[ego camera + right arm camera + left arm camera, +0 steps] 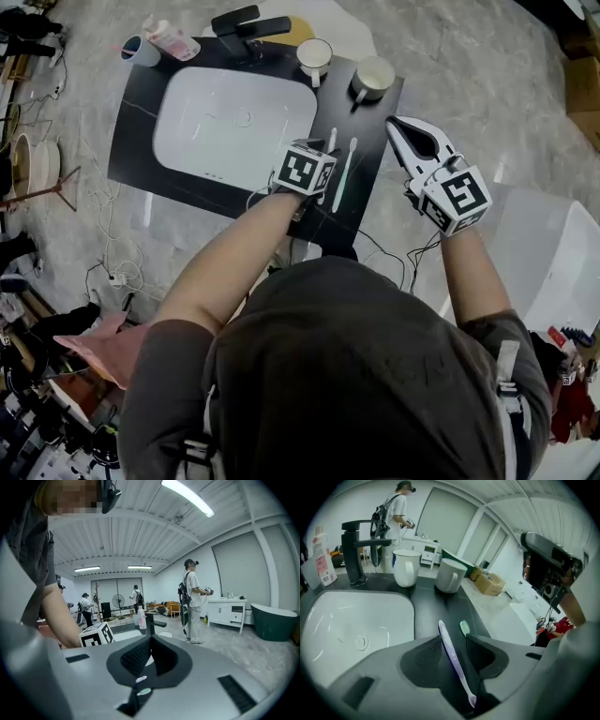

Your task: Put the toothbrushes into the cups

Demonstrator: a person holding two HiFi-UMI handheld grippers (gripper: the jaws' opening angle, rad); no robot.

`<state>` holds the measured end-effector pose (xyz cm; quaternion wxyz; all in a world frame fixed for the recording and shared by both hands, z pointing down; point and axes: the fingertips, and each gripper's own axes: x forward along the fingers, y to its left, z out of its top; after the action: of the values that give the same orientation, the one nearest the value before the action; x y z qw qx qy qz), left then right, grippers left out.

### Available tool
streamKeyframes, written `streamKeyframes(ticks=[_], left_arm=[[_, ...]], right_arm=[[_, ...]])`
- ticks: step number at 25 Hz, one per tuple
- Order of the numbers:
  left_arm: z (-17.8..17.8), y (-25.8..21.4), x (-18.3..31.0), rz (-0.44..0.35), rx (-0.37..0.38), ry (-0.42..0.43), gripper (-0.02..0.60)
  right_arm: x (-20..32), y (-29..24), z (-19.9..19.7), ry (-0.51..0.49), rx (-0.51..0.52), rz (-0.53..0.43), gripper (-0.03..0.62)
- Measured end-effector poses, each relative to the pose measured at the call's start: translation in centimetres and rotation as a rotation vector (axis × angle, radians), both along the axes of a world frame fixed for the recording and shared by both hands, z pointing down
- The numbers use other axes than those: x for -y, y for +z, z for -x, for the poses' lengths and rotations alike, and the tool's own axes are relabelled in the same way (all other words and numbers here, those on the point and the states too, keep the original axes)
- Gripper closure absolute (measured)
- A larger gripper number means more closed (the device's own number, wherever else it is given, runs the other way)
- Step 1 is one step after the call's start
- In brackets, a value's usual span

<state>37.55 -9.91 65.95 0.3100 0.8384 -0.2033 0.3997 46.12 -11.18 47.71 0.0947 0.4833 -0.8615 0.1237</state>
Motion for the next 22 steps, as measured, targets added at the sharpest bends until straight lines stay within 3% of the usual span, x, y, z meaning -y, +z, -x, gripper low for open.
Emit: streamKeyframes(ticks=[4,7,11,15,18,22], left_arm=[[-0.5,2.2,-0.3,0.049,0.11,-0.001,0.419],[-0.4,3.0,0.0,-0.004,0.197,0.009,0.429],[0.1,3.4,0.6,-0.056,0.257,0.001,0.524],[0.6,3.0,1.1,-0.003,0.203,-0.047,0.526],[1.0,2.2,1.2,0.069,0.108,-0.122,0.525],[1.5,-2.1,3.1,0.059,-0.055,-0.204,0.525]], right_arm=[[-0.5,0.7,-1.4,0.026,0.017,0.013,0.6],[-0.6,1.1,-2.0,0.03,0.03,0.019,0.6],[-0.4,1.2,-2.3,0.038,0.049,0.02,0.6],[-0.1,1.1,-2.1,0.025,0.053,0.02,0.6],[0.1,1.0,-2.1,0.023,0.058,0.022,0.6],[0.6,0.8,-2.3,0.021,0.063,0.019,0.6]])
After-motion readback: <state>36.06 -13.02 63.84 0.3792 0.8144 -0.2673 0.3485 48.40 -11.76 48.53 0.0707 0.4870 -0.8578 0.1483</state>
